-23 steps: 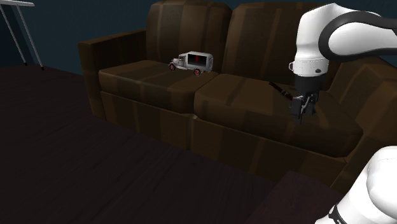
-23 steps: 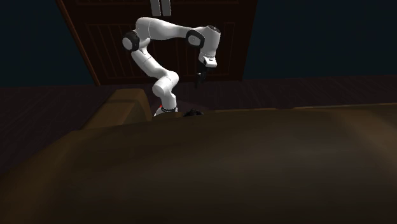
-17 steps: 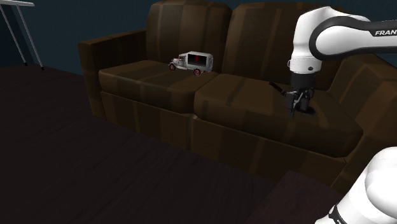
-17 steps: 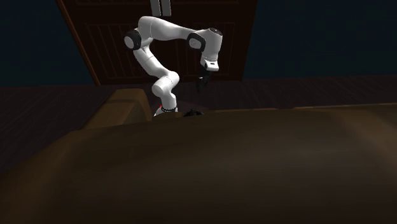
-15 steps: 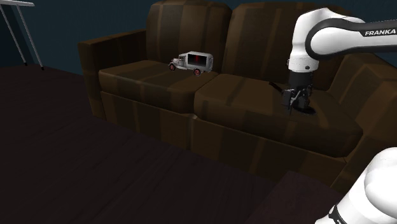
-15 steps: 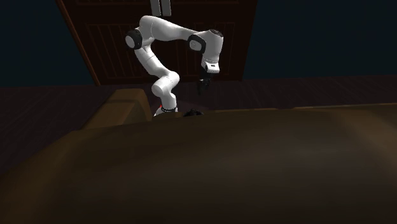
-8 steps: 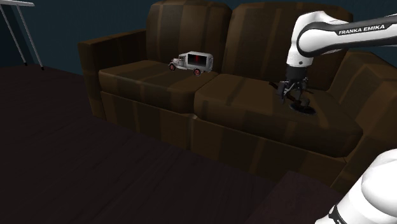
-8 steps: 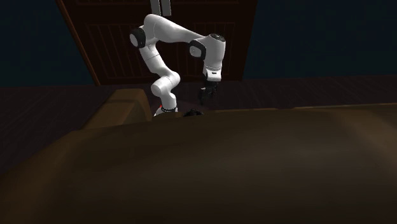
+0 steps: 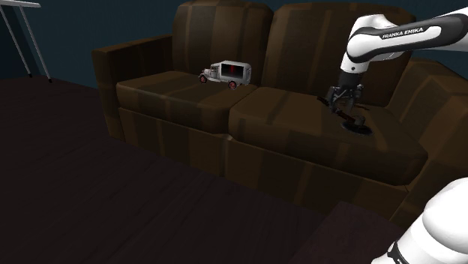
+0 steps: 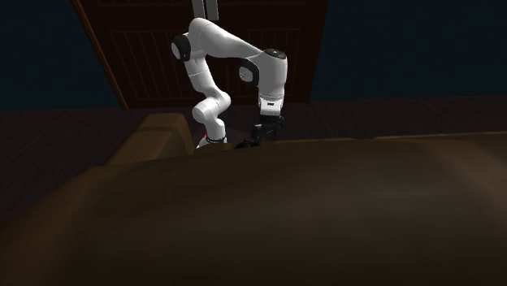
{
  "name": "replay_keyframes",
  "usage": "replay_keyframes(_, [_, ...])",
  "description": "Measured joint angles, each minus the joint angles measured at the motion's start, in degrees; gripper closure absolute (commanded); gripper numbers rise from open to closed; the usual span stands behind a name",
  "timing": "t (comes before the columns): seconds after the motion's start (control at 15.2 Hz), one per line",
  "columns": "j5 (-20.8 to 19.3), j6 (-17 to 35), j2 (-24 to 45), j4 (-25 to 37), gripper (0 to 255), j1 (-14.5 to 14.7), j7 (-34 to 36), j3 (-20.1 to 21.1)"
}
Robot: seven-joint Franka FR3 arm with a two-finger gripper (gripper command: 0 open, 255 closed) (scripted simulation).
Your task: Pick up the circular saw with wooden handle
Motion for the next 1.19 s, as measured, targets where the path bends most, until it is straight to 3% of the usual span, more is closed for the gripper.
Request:
replay_keyframes(0.4, [2.17,3.92,7.28,7.01,0,-2.40,-1.04,-4.43])
replay_keyframes(0.92, [2.29,9.28,8.41,3.05,0,-2.77,-0.92,-5.11])
replay_keyframes(0.99, [2.29,9.48,8.44,2.89,255,-2.78,-0.93,-5.13])
replay_keyframes(1.19, [2.29,9.68,8.46,2.73,255,-2.78,-0.92,-5.14])
